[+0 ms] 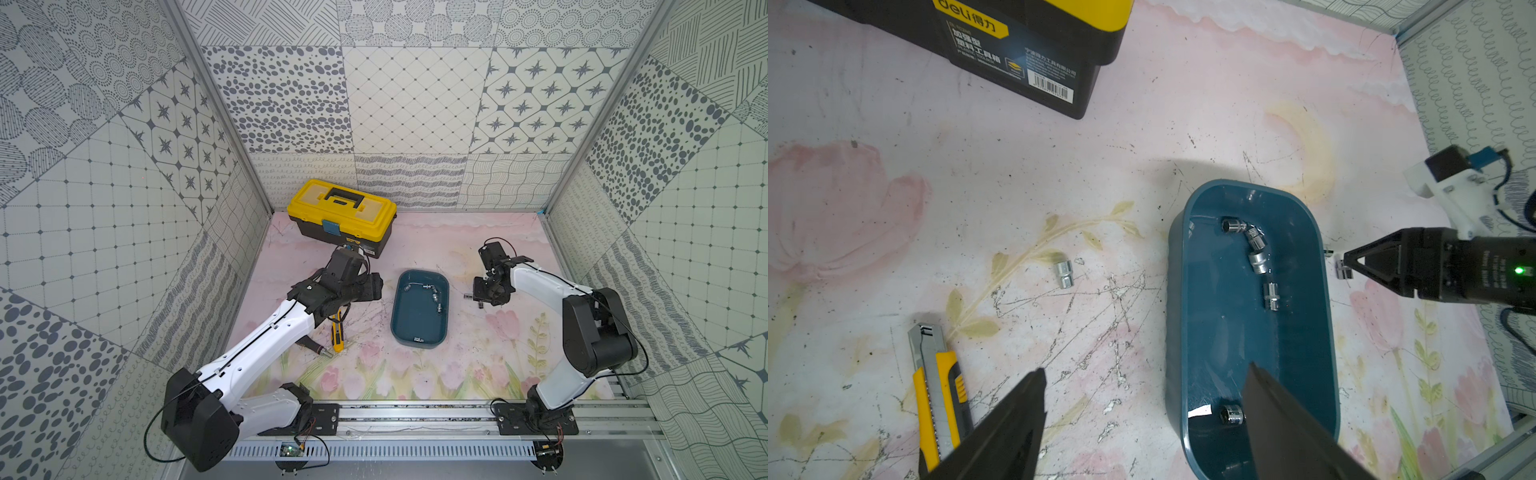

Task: Take out the socket from the storage box
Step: Place the socket head at the center of the board, then pick up the socket head from the storage box.

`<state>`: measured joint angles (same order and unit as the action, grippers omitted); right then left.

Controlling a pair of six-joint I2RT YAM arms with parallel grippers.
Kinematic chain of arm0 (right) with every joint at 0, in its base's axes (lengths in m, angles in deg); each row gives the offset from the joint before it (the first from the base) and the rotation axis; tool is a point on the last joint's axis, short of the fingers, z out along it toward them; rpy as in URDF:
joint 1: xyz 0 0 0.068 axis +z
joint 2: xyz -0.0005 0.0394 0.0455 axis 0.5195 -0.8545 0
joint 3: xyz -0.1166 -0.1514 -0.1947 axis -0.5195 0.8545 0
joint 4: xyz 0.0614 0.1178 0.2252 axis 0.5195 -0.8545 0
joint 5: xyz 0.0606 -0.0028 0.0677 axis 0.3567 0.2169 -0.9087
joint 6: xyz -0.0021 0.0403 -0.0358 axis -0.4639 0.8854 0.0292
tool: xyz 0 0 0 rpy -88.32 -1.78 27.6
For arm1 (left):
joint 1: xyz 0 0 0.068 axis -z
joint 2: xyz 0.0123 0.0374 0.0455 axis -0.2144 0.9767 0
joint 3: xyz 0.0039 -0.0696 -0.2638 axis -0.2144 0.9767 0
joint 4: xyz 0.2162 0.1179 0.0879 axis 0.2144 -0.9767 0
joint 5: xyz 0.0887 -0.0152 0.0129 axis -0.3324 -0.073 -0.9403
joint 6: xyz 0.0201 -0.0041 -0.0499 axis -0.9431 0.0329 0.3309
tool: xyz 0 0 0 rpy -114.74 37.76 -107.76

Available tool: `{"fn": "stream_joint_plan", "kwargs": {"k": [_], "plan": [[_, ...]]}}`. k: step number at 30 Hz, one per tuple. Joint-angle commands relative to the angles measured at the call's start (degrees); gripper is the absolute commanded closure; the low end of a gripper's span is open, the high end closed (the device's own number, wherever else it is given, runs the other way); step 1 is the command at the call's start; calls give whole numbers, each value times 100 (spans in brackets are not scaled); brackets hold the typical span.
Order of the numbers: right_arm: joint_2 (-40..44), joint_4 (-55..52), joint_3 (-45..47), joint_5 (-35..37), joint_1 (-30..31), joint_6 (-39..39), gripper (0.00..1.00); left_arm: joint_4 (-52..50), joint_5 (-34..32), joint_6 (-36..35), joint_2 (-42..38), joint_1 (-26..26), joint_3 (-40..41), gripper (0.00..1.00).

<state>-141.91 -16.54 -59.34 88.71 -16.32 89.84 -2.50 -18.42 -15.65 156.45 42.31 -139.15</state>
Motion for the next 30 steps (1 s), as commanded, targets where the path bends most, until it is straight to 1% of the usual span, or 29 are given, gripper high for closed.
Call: {"fn": "stream_joint_plan", "kwargs": {"k": [1, 6, 10, 14, 16, 19, 22, 23, 25, 30], "plan": [[504, -242, -160, -18, -23, -134, 48, 0, 86, -99, 80, 136, -203, 21], [1097, -599, -345, 14, -22, -192, 44, 63, 57, -71, 296, 473, -395, 21], [1463, -832, -455, -209, -22, -202, 43, 134, 110, 47, 612, 826, -594, 21], [1826, -842, -375, -339, -39, -179, 39, 206, 137, 244, 1008, 1146, -783, 21], [1993, -834, -321, -382, -56, -158, 38, 249, 200, 406, 1240, 1267, -878, 21], [2165, -829, -247, -481, -82, -166, 37, 279, 117, 592, 1626, 1511, -1067, 21], [2309, -778, -140, -591, -92, -134, 38, 302, 237, 726, 2070, 1652, -1303, 21], [2364, -724, -81, -606, -101, -124, 38, 512, 258, 752, 2236, 1701, -1383, 21], [2455, -596, 21, -606, -110, -66, 38, 615, 294, 822, 2516, 1749, -1519, 22], [2539, -319, 189, -877, -118, 112, 38, 582, 70, 964, 3247, 1875, -2001, 23]]}}
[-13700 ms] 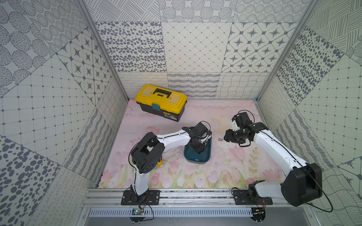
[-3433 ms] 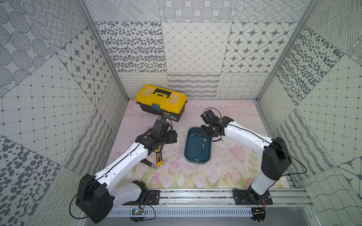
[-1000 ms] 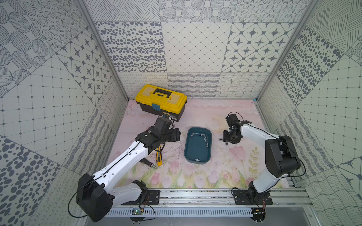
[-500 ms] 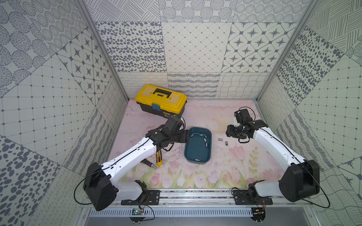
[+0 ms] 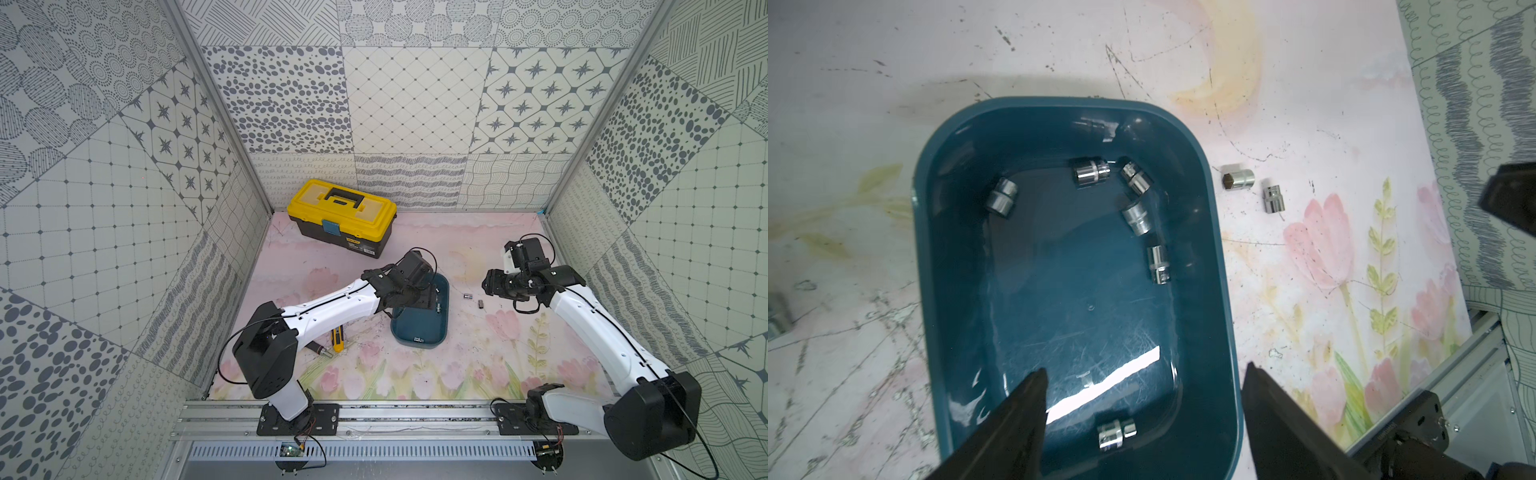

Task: Take out the socket from the storage box
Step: Pick up the socket head from the storage box.

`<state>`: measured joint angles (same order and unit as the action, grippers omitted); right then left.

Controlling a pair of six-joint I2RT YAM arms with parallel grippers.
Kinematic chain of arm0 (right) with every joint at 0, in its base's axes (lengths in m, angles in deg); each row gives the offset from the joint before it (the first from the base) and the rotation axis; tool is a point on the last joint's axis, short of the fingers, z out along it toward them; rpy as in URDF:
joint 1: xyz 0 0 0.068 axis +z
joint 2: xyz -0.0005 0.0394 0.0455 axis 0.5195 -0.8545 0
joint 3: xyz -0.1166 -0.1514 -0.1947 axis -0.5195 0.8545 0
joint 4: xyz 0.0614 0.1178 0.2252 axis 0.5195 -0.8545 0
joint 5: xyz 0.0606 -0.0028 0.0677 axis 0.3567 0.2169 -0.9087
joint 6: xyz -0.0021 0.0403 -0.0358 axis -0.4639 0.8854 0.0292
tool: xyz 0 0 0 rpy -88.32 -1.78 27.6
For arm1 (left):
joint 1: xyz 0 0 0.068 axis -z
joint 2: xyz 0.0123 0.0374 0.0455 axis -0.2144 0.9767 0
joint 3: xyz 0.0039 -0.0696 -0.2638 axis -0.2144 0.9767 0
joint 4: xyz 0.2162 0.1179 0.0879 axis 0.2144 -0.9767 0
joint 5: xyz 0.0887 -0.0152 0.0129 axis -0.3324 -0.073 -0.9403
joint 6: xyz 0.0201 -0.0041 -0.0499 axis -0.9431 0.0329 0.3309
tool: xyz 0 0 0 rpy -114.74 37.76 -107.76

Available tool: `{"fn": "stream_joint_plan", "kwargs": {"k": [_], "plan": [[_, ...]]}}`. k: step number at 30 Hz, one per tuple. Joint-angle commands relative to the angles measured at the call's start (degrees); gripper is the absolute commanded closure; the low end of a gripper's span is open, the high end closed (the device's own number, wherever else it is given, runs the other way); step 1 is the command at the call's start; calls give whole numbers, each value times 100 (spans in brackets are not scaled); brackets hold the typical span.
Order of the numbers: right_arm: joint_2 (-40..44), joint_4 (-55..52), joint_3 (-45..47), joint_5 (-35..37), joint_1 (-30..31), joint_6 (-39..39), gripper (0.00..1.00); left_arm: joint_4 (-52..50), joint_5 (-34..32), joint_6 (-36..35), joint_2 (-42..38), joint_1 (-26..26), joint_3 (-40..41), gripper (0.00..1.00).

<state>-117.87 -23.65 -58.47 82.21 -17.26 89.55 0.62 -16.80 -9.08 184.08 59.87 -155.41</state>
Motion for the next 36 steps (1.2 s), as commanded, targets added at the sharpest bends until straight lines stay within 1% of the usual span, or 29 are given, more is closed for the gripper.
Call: {"fn": "stream_joint_plan", "kwargs": {"k": [1, 7, 13, 23, 30, 32, 36], "plan": [[146, 431, 122, -265, -22, 159, 38, 271, -166, 278, 632, 140, -453, 24], [118, 500, 211, -343, -24, 161, 38, 116, -651, 164, 1514, 156, -990, 27], [166, 574, 243, -133, -31, 195, 38, -406, -1013, 422, 2059, 158, -1527, 27], [242, 633, 282, -85, -29, 178, 38, -942, -1249, 451, 2716, 156, -2168, 27], [399, 672, 302, -2, -33, 187, 38, -940, -1275, 455, 2905, 147, -2227, 27], [390, 668, 320, -6, -38, 195, 38, -918, -1264, 468, 2950, 141, -2248, 28], [363, 675, 328, -47, -42, 205, 38, -1040, -1320, 516, 3117, 105, -2380, 33]]}}
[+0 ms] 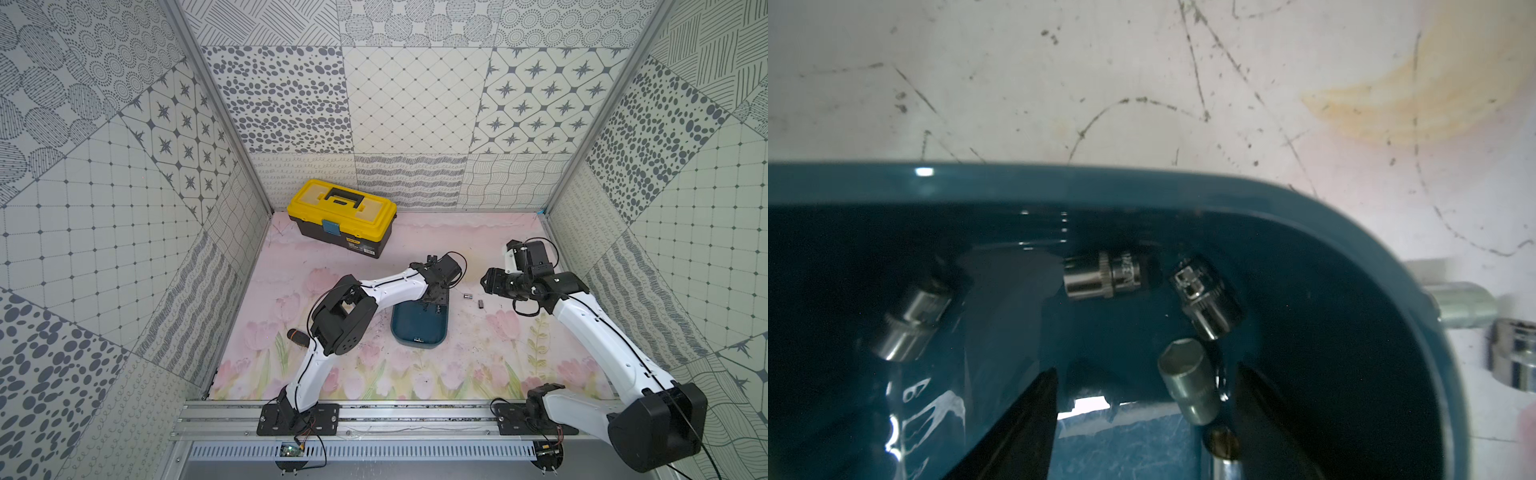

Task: Take out the socket from the storage box
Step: Pick up the socket head from the storage box.

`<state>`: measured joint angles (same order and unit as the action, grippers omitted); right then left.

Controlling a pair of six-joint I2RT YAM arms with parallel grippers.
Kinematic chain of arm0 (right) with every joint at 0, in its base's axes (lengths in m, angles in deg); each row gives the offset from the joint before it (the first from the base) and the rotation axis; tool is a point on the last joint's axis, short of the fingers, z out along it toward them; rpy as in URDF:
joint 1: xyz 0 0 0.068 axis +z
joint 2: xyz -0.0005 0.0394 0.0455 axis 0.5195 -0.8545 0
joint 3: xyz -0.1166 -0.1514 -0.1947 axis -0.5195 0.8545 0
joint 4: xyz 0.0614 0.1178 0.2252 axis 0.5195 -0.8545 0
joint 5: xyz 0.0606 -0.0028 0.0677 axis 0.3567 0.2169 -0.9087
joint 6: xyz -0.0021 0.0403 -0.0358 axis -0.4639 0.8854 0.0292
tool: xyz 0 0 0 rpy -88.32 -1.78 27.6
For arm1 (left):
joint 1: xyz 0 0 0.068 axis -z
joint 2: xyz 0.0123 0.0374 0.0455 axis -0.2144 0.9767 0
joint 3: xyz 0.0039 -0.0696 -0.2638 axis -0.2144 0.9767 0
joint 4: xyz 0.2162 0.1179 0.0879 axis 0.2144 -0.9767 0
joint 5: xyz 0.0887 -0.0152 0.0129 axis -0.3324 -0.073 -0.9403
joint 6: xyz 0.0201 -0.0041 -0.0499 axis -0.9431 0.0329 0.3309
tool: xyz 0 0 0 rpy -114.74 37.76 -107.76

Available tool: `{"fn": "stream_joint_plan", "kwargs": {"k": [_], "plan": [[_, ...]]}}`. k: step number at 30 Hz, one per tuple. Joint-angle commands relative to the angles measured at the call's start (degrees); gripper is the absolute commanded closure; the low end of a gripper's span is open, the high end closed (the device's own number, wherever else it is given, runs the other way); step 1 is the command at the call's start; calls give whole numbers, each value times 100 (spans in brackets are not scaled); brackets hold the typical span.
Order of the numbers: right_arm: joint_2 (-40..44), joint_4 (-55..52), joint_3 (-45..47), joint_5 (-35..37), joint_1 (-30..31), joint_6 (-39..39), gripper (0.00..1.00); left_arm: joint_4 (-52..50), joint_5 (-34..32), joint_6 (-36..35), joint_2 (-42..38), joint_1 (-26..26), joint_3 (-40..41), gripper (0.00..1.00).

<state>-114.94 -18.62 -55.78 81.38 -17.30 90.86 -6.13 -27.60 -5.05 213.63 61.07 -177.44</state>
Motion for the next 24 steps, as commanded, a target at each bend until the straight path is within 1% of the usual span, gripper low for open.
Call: {"fn": "stream_joint_plan", "kwargs": {"k": [1, 11, 14, 16, 21, 24], "plan": [[37, 152, 54, 15, -38, 77, 38, -425, -223, 120, 208, -23, -234, 35], [-50, 139, 57, -112, -38, 64, 38, -368, -364, -10, 362, -65, -257, 47], [-83, 150, 66, -143, -38, 64, 38, -329, -336, -57, 380, -71, -252, 53], [-97, 148, 65, -155, -38, 64, 39, -317, -318, -57, 387, -79, -258, 58], [-97, 147, 71, -151, -43, 65, 39, -302, -209, 48, 379, -106, -221, 75], [-55, 154, 68, -114, -46, 47, 39, -268, -156, 72, 323, -105, -148, 81]]}}
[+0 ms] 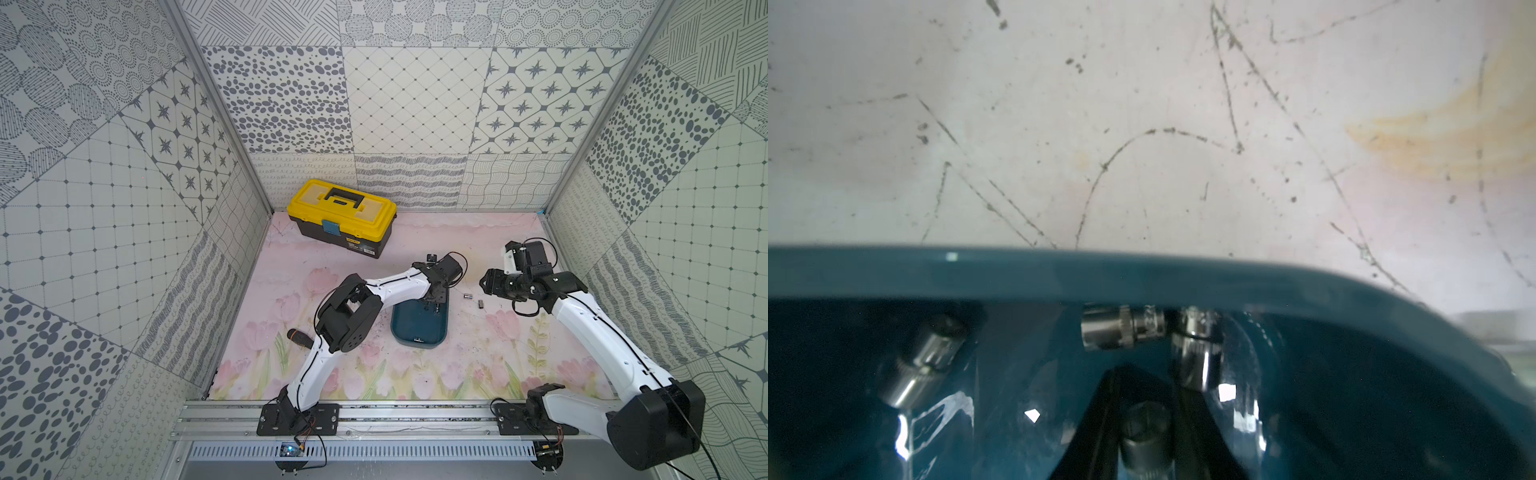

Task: Take out the socket from the storage box
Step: Pick up the socket head from the storage box, then place the socket head at the center of the board.

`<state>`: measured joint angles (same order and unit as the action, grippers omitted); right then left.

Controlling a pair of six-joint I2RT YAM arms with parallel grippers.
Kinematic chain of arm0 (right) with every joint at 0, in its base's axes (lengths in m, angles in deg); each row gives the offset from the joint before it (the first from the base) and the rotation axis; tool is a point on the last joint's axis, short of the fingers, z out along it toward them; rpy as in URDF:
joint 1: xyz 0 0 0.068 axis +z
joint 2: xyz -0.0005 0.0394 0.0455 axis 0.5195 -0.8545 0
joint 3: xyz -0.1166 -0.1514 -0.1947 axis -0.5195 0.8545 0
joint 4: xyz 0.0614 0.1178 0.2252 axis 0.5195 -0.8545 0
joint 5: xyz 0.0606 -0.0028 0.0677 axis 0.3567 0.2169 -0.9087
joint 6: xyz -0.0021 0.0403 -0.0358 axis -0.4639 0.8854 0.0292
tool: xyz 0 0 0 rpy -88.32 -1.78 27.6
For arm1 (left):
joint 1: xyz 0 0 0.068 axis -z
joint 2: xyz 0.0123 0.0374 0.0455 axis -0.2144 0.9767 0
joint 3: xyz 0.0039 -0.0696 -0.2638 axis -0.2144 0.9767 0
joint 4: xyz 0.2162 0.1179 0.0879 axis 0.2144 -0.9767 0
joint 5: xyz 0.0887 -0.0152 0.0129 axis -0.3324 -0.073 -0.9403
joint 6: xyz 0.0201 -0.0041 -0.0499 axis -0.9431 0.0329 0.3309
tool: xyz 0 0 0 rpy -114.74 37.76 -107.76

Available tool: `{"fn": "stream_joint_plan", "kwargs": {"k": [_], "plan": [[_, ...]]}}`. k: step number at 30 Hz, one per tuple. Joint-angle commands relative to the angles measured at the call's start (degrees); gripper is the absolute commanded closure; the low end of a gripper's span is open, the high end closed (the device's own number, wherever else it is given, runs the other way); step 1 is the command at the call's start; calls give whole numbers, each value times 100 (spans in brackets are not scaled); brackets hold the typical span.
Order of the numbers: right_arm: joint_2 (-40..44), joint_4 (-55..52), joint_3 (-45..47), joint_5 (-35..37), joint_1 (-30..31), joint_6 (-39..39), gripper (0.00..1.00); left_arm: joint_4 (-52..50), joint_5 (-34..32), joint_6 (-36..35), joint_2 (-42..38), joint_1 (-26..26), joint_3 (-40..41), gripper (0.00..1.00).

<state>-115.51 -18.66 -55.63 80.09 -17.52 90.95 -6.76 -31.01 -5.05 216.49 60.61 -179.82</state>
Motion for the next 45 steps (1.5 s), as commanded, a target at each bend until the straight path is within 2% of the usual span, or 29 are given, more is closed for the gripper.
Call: {"fn": "stream_joint_plan", "kwargs": {"k": [1, 9, 15, 20, 27, 37, 45], "plan": [[20, 152, 50, 31, -26, 41, 39, -191, 190, 85, 6, -63, 116, 82], [109, 138, 28, -34, -40, 49, 39, -210, 394, 7, -447, -58, 322, 84], [145, 108, -3, -153, -42, 47, 39, -418, 490, -162, -1165, -131, 560, 82], [189, 99, -21, -210, -42, 47, 39, -514, 327, -212, -1963, -367, 982, 84], [189, 127, -45, -275, -42, 108, 39, -423, 160, -349, -2807, -1025, 1578, 84], [130, 162, -55, -431, -42, 153, 39, -149, 389, -558, -2485, -1938, 1649, 85], [118, 184, -62, -466, -42, 161, 39, 123, 561, -581, -1907, -2199, 1828, 86]]}}
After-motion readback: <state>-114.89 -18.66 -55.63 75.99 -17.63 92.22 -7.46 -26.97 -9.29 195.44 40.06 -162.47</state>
